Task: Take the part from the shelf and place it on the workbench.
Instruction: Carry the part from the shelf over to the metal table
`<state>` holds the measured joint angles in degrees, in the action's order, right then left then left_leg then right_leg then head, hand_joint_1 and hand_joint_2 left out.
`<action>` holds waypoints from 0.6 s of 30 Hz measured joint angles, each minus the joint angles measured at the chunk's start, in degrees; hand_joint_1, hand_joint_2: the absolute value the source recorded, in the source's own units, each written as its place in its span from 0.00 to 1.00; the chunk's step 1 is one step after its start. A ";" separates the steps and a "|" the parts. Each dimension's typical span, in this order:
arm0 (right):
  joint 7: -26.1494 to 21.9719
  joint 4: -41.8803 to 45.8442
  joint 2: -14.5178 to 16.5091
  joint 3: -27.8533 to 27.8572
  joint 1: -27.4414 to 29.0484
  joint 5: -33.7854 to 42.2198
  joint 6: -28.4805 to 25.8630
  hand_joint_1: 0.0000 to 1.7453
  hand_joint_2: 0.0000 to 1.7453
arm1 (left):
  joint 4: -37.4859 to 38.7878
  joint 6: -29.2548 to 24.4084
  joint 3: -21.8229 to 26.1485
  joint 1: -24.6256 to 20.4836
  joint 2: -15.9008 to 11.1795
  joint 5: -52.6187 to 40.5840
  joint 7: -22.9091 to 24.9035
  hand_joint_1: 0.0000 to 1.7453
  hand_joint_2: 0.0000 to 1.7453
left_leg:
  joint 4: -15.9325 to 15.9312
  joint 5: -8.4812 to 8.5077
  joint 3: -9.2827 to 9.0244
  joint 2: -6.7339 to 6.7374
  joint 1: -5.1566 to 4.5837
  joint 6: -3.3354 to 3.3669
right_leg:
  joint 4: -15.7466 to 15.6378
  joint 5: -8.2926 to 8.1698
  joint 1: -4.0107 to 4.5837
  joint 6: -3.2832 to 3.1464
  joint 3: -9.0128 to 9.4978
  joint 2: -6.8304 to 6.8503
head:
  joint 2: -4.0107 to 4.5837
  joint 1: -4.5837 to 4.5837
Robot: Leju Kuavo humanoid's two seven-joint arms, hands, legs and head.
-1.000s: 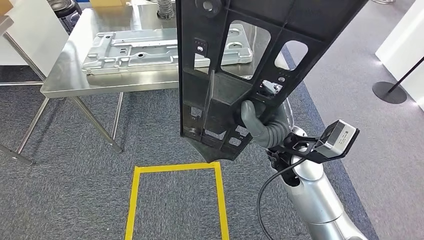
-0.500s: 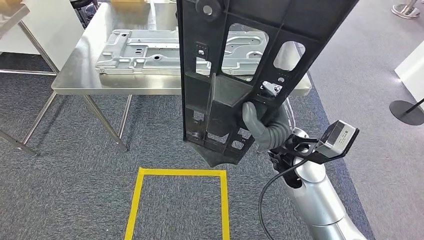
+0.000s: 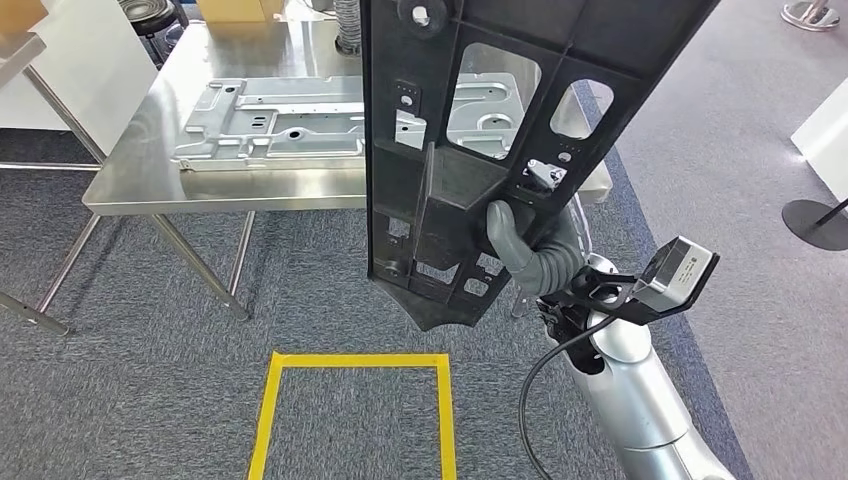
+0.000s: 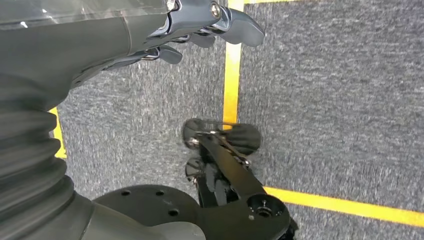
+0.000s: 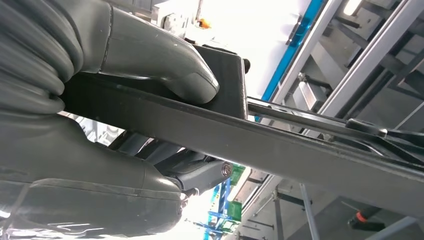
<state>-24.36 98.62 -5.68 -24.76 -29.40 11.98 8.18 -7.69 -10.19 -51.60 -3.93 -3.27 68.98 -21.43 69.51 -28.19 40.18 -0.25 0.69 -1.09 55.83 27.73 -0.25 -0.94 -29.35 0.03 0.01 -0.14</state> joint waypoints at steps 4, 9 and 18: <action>-0.09 0.01 0.00 0.00 0.03 -0.06 -0.03 1.00 1.00 | 0.00 -0.07 -0.07 -0.03 0.00 -0.01 -0.04 0.00 1.00 | -11.60 4.34 -5.18 0.32 -0.21 0.99 | 0.06 1.68 0.24 1.19 1.63 0.00 | -0.01 0.00; -0.53 0.09 0.00 0.13 0.18 -0.31 0.00 1.00 1.00 | 0.00 -0.04 -0.33 -0.06 0.06 -0.01 -0.20 0.00 1.00 | -12.16 2.96 -6.82 -0.11 -0.05 2.91 | 5.70 2.40 0.10 2.43 -0.76 -0.01 | -0.01 0.25; -1.67 0.09 0.00 0.60 1.76 -0.63 -0.01 1.00 1.00 | 0.00 -0.11 -1.08 0.22 0.16 0.09 -0.27 0.00 1.00 | -12.44 -1.57 -11.97 -0.63 -0.69 2.95 | 3.97 -3.65 0.78 0.88 -8.22 -0.15 | -0.01 0.32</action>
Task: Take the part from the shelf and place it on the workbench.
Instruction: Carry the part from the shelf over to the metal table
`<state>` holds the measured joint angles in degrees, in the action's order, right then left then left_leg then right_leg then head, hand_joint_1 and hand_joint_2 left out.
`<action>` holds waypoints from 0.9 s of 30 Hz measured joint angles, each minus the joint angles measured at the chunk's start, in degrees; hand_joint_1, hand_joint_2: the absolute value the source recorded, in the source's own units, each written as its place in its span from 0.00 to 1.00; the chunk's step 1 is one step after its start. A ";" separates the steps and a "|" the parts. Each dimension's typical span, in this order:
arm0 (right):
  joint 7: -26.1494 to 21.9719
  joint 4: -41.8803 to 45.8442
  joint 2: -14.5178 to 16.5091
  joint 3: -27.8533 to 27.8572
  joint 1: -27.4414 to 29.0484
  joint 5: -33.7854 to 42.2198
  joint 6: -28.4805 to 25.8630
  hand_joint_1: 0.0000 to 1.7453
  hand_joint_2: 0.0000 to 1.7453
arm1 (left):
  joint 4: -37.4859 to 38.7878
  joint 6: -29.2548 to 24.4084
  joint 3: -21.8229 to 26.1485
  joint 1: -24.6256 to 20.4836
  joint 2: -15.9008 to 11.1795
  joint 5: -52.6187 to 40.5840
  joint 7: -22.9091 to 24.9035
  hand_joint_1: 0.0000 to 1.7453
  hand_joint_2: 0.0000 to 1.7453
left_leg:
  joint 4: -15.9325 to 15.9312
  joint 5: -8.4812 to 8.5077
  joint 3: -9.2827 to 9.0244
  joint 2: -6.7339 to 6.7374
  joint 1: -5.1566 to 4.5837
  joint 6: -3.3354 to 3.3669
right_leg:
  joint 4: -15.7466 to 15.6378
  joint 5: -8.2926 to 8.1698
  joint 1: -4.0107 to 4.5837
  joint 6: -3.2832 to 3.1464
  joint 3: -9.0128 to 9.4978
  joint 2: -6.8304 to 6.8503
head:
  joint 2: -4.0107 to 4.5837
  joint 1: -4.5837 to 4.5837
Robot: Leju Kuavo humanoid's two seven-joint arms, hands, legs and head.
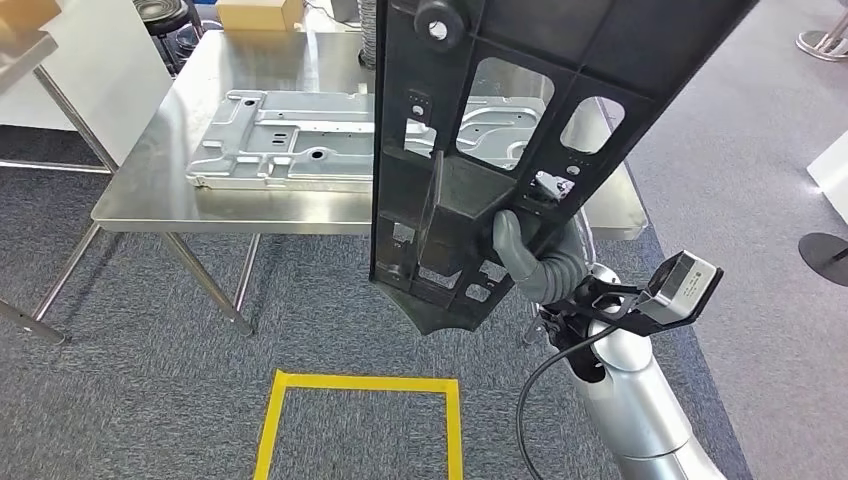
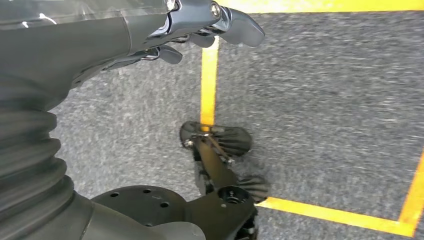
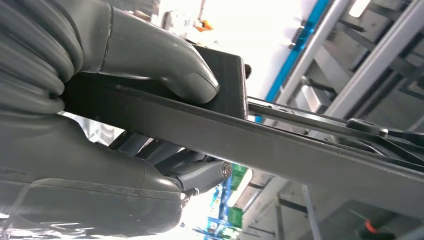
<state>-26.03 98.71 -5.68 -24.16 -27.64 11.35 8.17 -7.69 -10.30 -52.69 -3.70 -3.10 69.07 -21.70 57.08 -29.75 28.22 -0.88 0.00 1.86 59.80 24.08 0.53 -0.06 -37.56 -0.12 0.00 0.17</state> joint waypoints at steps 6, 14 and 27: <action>-0.93 0.80 0.05 0.27 0.83 -0.53 -0.05 1.00 1.00 | 0.00 -0.07 -0.20 -0.15 -0.13 0.33 -0.02 0.00 1.00 | 3.89 0.03 -0.87 0.35 0.03 -1.95 | -4.57 0.24 -0.12 -1.65 5.23 -0.30 | 0.00 -0.41; -1.62 0.99 0.08 0.30 2.22 -1.14 -0.02 1.00 1.00 | 0.02 -0.20 -0.28 0.48 -0.25 0.76 0.01 0.00 1.00 | 6.89 -0.07 10.26 0.76 1.09 -3.46 | -4.70 5.99 -0.76 -1.04 12.00 -0.52 | 0.00 -0.92; -1.81 2.15 0.04 3.16 3.25 -6.01 -5.60 1.00 1.00 | 0.07 -0.07 -1.14 0.43 -0.84 1.01 -0.60 0.00 1.00 | 0.23 2.18 2.11 0.28 0.92 -0.42 | 12.38 13.47 -1.00 2.03 -2.29 -0.23 | 0.00 -0.66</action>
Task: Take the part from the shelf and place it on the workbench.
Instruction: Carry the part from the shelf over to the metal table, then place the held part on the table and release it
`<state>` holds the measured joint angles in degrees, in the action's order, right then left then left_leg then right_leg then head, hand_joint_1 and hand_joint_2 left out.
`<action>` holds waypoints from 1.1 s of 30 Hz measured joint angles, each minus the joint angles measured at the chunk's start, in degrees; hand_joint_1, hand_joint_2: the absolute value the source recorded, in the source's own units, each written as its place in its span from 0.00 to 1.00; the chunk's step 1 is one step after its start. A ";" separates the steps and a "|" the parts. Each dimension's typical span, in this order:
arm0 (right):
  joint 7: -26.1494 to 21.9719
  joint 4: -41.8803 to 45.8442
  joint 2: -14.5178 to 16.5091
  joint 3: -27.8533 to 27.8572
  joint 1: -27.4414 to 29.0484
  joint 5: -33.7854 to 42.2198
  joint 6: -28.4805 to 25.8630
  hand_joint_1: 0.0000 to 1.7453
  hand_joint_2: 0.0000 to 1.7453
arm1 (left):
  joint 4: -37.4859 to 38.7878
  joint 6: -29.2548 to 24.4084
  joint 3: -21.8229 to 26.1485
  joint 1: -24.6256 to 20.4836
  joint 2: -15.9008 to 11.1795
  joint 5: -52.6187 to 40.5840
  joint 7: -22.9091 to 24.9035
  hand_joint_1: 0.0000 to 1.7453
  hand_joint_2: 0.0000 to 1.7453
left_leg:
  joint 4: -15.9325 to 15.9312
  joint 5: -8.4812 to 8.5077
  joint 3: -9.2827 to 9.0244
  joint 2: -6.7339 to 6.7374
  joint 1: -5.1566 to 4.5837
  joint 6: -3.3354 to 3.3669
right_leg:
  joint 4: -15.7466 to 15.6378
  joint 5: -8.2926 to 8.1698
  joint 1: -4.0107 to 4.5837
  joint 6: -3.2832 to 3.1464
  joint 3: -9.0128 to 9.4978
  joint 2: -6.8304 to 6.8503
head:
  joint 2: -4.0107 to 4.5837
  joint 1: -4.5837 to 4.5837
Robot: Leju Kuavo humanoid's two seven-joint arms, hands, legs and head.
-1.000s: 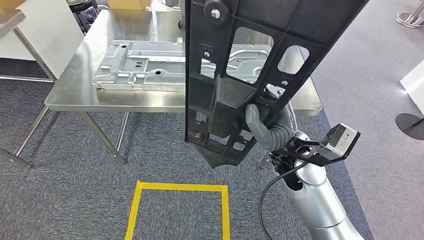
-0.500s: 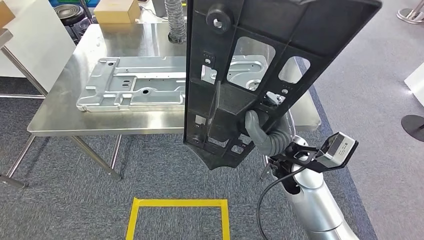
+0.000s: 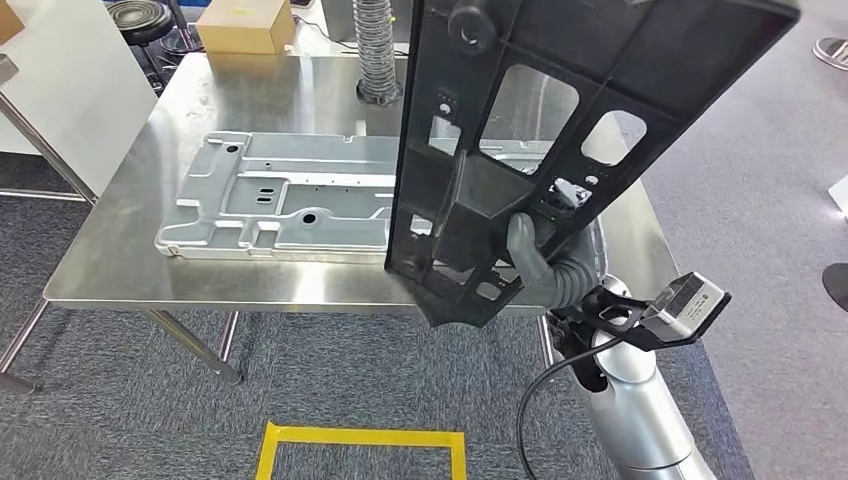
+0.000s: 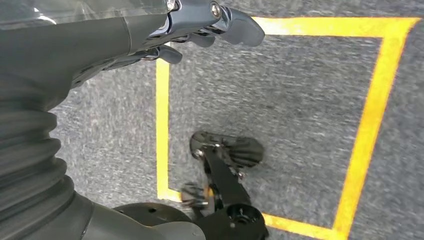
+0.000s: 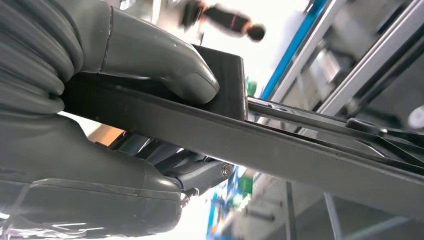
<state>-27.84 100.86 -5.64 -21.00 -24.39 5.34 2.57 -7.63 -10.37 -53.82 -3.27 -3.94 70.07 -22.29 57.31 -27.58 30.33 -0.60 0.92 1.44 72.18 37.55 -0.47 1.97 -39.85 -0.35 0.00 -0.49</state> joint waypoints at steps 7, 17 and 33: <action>5.79 -1.82 -0.70 3.70 -4.17 -31.06 -20.93 1.00 1.00 | 0.00 -0.01 -0.93 -0.32 -0.12 0.67 -1.00 0.00 1.00 | 0.20 -4.03 -4.94 -0.51 -0.36 -1.77 | -14.13 -17.17 0.82 -2.49 0.78 -0.11 | -0.01 -0.18; 22.77 -21.88 2.06 -6.17 -20.94 -87.71 -26.40 1.00 1.00 | 0.00 -0.37 -3.38 -1.40 -0.47 1.02 -1.28 0.00 1.00 | 8.91 -3.46 7.04 0.24 -0.30 -2.67 | -15.31 -13.78 0.82 -3.98 5.76 -0.84 | 0.00 -0.27; 17.09 -53.84 16.71 -33.26 -27.14 -73.81 -18.29 1.00 1.00 | 0.00 0.53 -6.14 -2.06 -1.10 3.18 -1.86 0.00 1.00 | -0.27 3.14 3.46 -0.14 -0.01 -1.15 | -7.58 -11.81 0.19 -1.50 0.86 0.06 | 0.00 0.14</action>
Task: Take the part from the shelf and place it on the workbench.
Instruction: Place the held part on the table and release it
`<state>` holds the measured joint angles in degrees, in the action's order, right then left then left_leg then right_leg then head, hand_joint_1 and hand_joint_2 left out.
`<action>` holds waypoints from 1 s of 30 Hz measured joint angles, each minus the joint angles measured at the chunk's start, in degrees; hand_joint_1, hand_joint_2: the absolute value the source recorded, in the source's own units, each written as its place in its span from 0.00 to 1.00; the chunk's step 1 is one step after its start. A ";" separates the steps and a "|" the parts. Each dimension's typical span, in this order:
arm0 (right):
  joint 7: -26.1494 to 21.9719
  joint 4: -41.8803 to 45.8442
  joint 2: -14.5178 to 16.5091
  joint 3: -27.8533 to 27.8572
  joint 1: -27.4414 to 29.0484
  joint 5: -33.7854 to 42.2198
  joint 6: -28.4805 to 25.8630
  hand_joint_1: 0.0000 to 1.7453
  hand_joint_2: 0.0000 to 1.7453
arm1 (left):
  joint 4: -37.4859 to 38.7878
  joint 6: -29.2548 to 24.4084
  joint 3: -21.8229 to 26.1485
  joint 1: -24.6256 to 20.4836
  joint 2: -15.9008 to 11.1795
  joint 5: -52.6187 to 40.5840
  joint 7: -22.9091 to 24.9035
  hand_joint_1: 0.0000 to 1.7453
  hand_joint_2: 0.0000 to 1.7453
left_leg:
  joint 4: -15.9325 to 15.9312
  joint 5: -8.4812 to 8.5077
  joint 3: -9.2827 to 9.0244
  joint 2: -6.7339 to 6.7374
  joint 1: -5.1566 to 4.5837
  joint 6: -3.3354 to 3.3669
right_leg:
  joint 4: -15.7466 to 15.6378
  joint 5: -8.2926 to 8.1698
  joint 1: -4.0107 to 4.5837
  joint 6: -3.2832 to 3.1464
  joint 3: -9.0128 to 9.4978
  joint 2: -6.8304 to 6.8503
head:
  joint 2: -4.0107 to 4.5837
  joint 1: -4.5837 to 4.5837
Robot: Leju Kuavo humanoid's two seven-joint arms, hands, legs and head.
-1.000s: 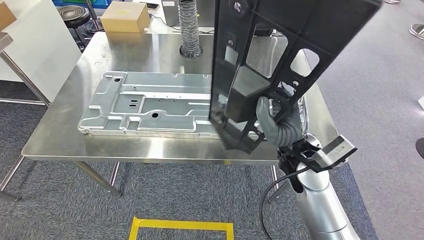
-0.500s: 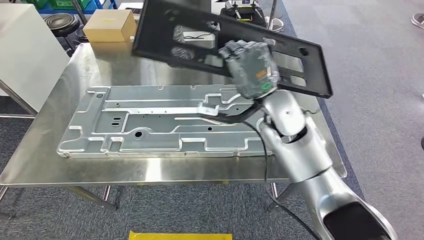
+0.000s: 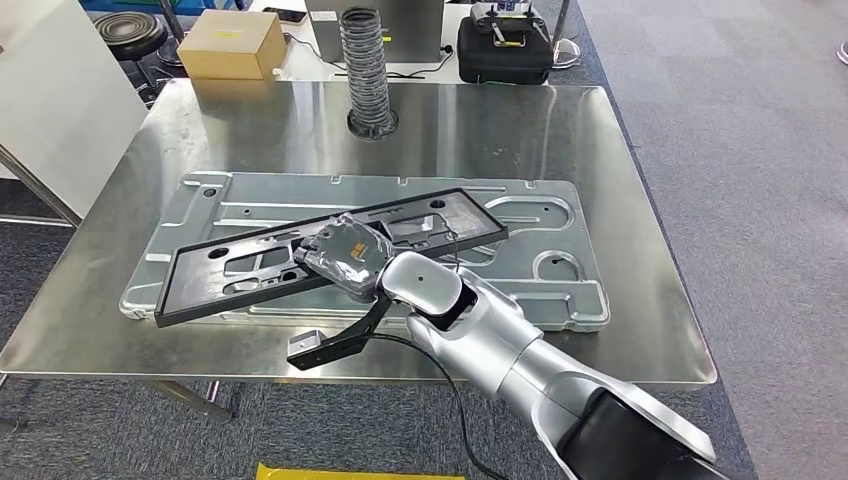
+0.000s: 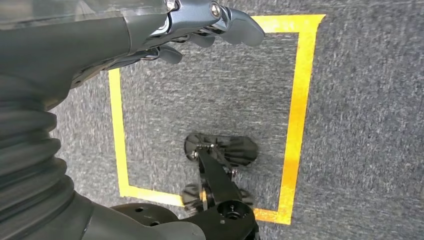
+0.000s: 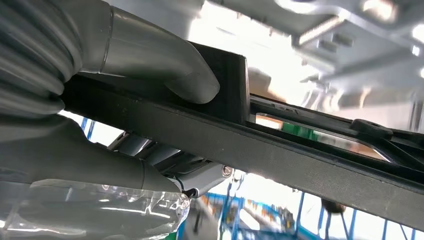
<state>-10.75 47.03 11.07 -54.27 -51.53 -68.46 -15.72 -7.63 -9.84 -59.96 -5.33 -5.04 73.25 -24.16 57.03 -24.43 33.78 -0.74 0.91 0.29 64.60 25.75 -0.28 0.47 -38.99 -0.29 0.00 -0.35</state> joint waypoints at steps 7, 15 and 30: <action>1.57 -8.01 0.89 -1.28 -0.10 2.23 -0.92 1.00 1.00 | 0.00 1.06 -1.49 -0.04 -0.05 0.02 -2.02 0.00 1.00 | 1.21 -1.89 -0.10 0.35 -0.22 -1.80 | -8.15 -2.55 0.31 -1.78 3.93 0.07 | 0.00 -0.19; 6.90 -13.53 0.75 -1.40 -0.51 1.45 3.09 0.25 0.25 | 0.00 1.82 -2.61 0.17 -0.44 1.07 -4.32 0.00 1.00 | 8.96 -2.46 4.72 0.57 0.18 -2.44 | -7.74 -1.71 0.17 -2.02 4.73 -0.12 | 0.00 -0.22; -5.90 -14.76 0.54 6.64 -0.80 20.52 10.31 0.00 0.00 | 0.00 1.31 -3.01 0.21 -0.49 3.19 -5.09 0.00 0.00 | 0.75 0.02 0.57 0.47 0.13 0.25 | 4.31 2.88 -0.02 0.50 -0.72 -0.07 | 0.00 0.07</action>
<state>-16.65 32.27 11.61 -47.62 -52.33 -47.94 -5.41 -7.63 -8.52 -62.97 -5.12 -5.53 76.44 -29.25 57.78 -24.41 34.35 -0.26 1.04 0.54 68.91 28.63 -0.30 0.97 -39.70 -0.36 0.00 -0.28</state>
